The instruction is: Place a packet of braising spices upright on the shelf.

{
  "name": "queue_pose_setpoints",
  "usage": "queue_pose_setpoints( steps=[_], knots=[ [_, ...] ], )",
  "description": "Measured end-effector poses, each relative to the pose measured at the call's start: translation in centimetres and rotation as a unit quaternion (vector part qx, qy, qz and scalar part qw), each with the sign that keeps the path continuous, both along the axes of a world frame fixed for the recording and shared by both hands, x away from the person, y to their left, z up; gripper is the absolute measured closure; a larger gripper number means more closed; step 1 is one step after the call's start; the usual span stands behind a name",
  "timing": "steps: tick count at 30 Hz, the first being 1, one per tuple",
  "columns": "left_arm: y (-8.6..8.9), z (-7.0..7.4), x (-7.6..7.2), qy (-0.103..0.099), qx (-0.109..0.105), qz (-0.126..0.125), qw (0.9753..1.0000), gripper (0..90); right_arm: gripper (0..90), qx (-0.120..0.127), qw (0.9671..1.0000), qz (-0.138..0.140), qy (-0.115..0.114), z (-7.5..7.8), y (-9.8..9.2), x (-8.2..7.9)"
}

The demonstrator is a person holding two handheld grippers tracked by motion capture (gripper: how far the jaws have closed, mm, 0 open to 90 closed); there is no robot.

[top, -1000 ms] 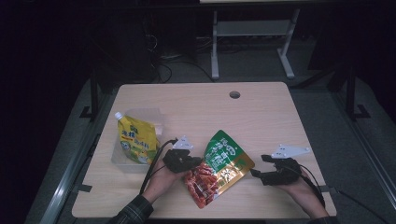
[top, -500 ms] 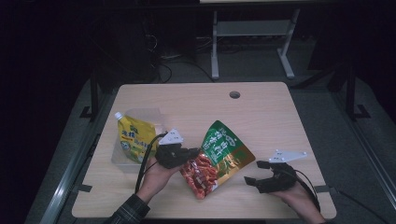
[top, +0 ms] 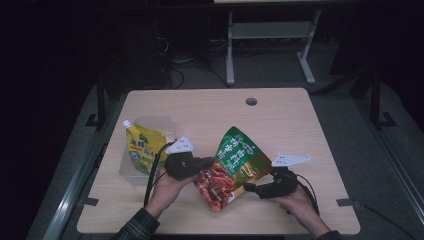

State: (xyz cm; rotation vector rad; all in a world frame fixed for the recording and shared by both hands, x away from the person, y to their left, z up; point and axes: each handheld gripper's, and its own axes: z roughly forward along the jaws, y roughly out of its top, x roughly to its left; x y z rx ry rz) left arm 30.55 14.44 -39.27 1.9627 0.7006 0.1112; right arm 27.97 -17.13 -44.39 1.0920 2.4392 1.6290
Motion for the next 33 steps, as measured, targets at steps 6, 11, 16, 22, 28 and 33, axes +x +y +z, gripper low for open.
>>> queue_pose_setpoints(
  steps=[6, 11, 16, 22, 28, 33],
  knots=[
    [-0.1, -0.1, -0.1, 0.001, -0.002, 0.002, 1.0000, 89.7, 46.7, 0.018, 0.9997, 0.012, 0.008, -0.1, 0.7, 0.6],
    [0.0, -0.3, 0.0, 0.003, 0.001, 0.005, 1.0000, 89.6, 79.6, 0.021, 0.9997, 0.013, -0.006, 0.1, 0.9, 0.7],
    [-0.1, -0.6, 0.0, 0.005, 0.002, 0.004, 1.0000, 89.5, 86.5, 0.009, 0.9997, 0.017, -0.016, 0.3, 1.0, 0.8],
    [-0.3, -1.0, 0.1, 0.011, 0.017, 0.001, 0.9998, 87.1, 88.8, -0.004, 0.9996, 0.022, -0.019, 0.6, 0.5, 1.0],
    [0.4, -0.7, 0.2, 0.007, 0.011, 0.023, 0.9996, 66.1, 89.0, -0.018, 0.9994, 0.023, -0.019, 1.1, -0.1, 1.1],
    [0.3, -1.2, -0.6, 0.009, 0.030, -0.006, 0.9995, 50.8, 89.0, -0.023, 0.9994, 0.014, -0.021, 1.7, -0.6, 1.4]
  ],
)
